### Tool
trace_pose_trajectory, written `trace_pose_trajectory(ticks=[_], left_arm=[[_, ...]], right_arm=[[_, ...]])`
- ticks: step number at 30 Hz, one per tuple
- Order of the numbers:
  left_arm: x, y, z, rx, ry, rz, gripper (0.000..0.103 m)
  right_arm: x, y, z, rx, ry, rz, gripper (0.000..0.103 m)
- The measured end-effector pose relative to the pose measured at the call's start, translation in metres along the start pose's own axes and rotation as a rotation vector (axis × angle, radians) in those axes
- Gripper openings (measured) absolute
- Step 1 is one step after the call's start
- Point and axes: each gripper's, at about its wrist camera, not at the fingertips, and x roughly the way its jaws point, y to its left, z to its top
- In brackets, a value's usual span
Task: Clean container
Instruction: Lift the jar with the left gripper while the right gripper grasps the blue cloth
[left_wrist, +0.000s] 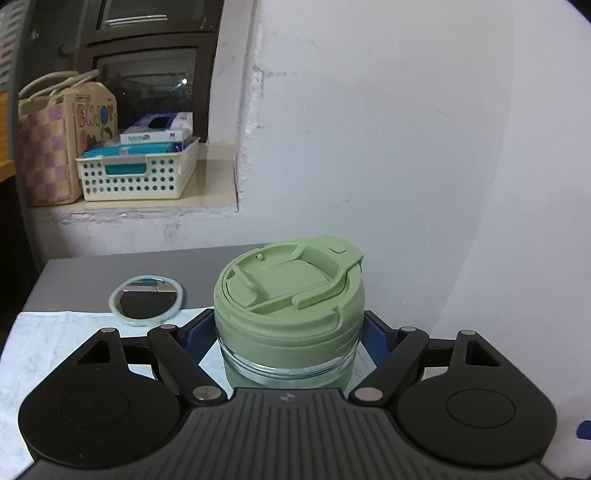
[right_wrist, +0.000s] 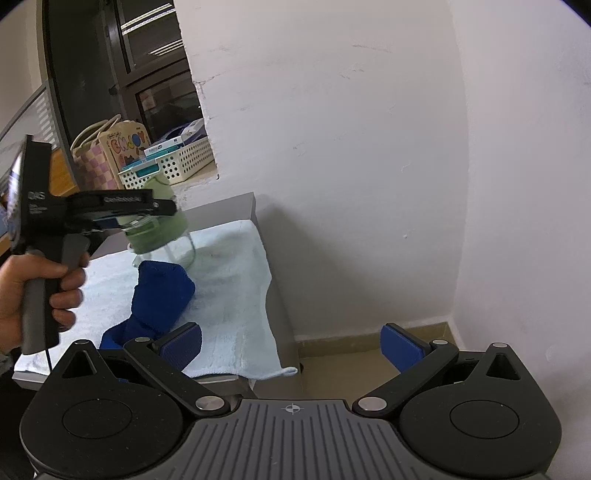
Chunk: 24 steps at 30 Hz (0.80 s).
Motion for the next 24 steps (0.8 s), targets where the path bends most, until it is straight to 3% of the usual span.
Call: trace_pose_trajectory(ticks=[11, 24], left_arm=[[-0.073, 0.027, -0.007, 0.005, -0.015, -0.019, 0.086], [-0.131, 0.055, -0.049, 0.045, -0.002, -0.018, 0.086]], right_arm=[[0.009, 0.034, 0.007, -0.061, 0.015, 0.058, 0.103], [0.030, 0.084, 0.013, -0.124, 0.034, 0.173, 0.103]])
